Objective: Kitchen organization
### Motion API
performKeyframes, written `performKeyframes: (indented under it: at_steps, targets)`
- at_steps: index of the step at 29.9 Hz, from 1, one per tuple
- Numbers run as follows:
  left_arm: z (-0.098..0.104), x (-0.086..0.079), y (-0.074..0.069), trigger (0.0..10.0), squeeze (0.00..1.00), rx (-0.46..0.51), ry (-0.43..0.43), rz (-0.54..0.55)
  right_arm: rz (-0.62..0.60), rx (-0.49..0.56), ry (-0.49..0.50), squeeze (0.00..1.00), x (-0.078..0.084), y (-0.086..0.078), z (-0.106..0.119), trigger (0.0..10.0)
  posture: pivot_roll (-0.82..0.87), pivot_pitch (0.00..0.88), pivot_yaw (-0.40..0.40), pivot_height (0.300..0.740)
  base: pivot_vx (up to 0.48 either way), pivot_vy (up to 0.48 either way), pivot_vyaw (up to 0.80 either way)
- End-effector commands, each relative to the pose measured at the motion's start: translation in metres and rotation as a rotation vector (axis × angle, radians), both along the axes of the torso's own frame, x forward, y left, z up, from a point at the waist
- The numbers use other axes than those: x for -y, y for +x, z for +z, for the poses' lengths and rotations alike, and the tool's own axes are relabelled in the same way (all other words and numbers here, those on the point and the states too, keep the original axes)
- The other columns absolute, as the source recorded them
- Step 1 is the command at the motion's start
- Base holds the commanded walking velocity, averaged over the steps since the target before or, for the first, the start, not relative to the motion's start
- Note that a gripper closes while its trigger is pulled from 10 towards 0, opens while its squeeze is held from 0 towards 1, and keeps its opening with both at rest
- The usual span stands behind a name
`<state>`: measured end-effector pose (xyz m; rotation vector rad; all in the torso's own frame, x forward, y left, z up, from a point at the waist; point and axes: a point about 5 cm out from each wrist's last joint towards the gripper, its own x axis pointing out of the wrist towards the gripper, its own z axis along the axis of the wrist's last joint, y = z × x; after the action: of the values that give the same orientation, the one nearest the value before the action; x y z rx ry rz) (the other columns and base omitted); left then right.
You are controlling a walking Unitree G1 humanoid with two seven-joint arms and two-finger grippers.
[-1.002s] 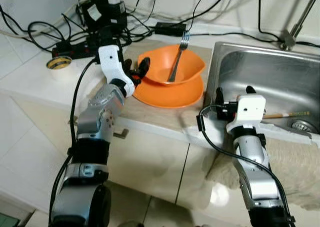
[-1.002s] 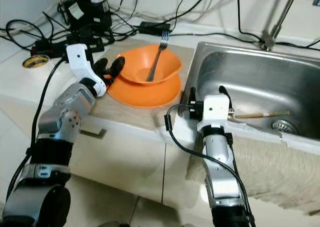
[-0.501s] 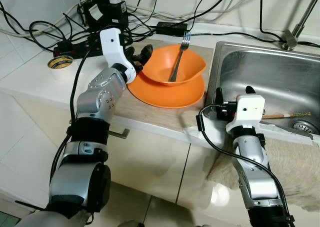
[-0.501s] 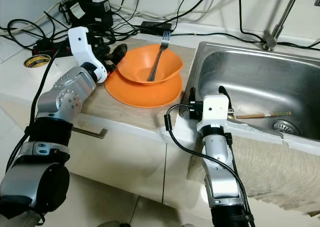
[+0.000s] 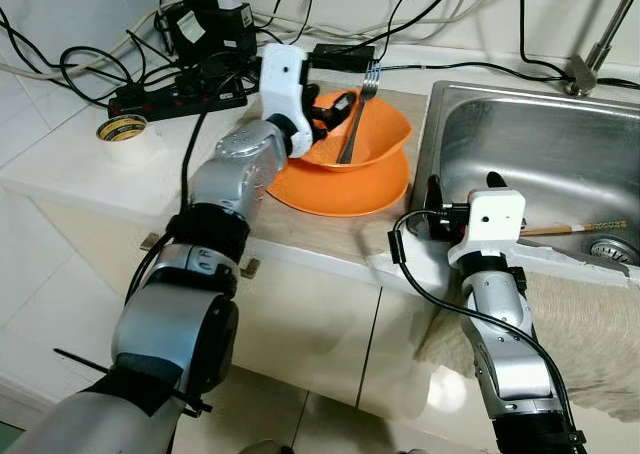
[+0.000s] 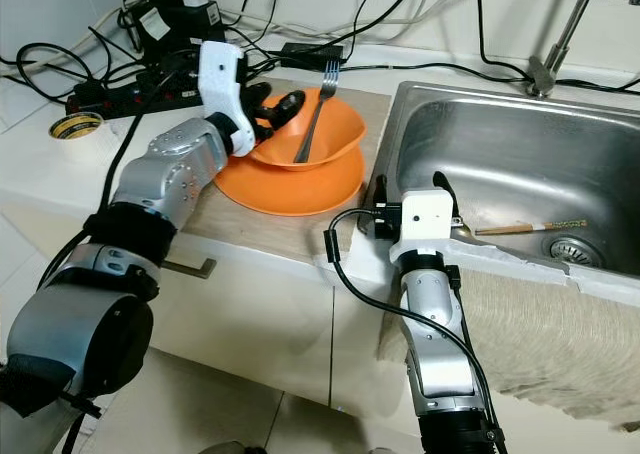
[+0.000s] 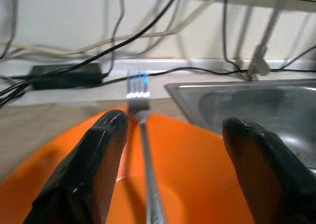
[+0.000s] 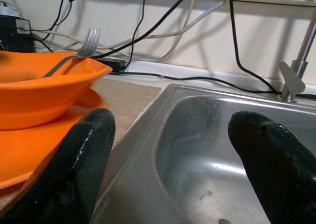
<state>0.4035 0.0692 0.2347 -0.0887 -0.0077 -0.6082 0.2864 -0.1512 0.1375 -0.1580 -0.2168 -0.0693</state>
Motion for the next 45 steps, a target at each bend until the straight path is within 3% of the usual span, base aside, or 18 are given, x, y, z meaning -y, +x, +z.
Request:
performKeyframes:
  at_steps: [1, 13, 18, 35, 38, 40, 41, 42, 45]
  targets:
    - [0.011, 0.006, 0.001, 10.0, 0.0, 0.052, 0.026, -0.032, -0.006, 0.035, -0.005, 0.0, -0.001, 0.0, 0.008, 10.0, -0.12, 0.0, 0.105, 0.74, 0.0, 0.0, 0.0]
    - [0.009, 0.014, -0.001, 10.0, 0.0, 0.079, 0.028, -0.072, -0.004, 0.024, 0.015, 0.0, 0.0, -0.002, 0.005, 10.0, -0.13, 0.0, 0.105, 0.74, 0.0, 0.0, -0.49]
    - [0.006, 0.012, 0.0, 10.0, 0.0, 0.074, 0.02, -0.063, -0.006, 0.018, -0.036, 0.0, -0.001, -0.001, 0.005, 10.0, -0.12, 0.0, 0.101, 0.74, 0.0, 0.0, -0.45]
    - [0.0, 0.004, -0.001, 10.0, 0.0, 0.111, 0.012, -0.026, 0.004, 0.021, -0.05, 0.0, -0.003, 0.0, 0.006, 10.0, -0.11, 0.0, 0.095, 0.736, 0.0, 0.0, -0.18]
    - [-0.002, -0.001, -0.002, 10.0, 0.0, 0.123, 0.001, 0.002, 0.011, 0.024, -0.052, 0.0, -0.004, 0.001, 0.006, 10.0, -0.11, 0.0, 0.094, 0.736, 0.0, 0.0, 0.0]
    - [-0.013, -0.028, -0.007, 10.0, 0.0, 0.129, -0.06, 0.113, 0.019, 0.024, -0.051, 0.0, -0.004, 0.002, 0.007, 10.0, -0.11, 0.0, 0.098, 0.736, 0.0, 0.0, 0.0]
    - [-0.013, -0.028, -0.007, 10.0, 0.0, 0.129, -0.06, 0.113, 0.019, 0.024, -0.051, 0.0, -0.004, 0.002, 0.007, 10.0, -0.11, 0.0, 0.098, 0.736, 0.0, 0.0, 0.0]
    - [-0.024, -0.044, -0.013, 10.0, 0.0, 0.124, -0.075, 0.176, 0.018, 0.024, -0.048, 0.0, -0.002, 0.002, 0.006, 10.0, -0.11, 0.0, 0.093, 0.736, 0.0, 0.0, 0.0]
    - [-0.041, -0.059, -0.025, 10.0, 0.0, 0.104, -0.072, 0.242, 0.015, 0.024, -0.048, 0.0, 0.001, 0.002, 0.006, 10.0, -0.1, 0.0, 0.092, 0.736, 0.0, 0.0, 0.0]
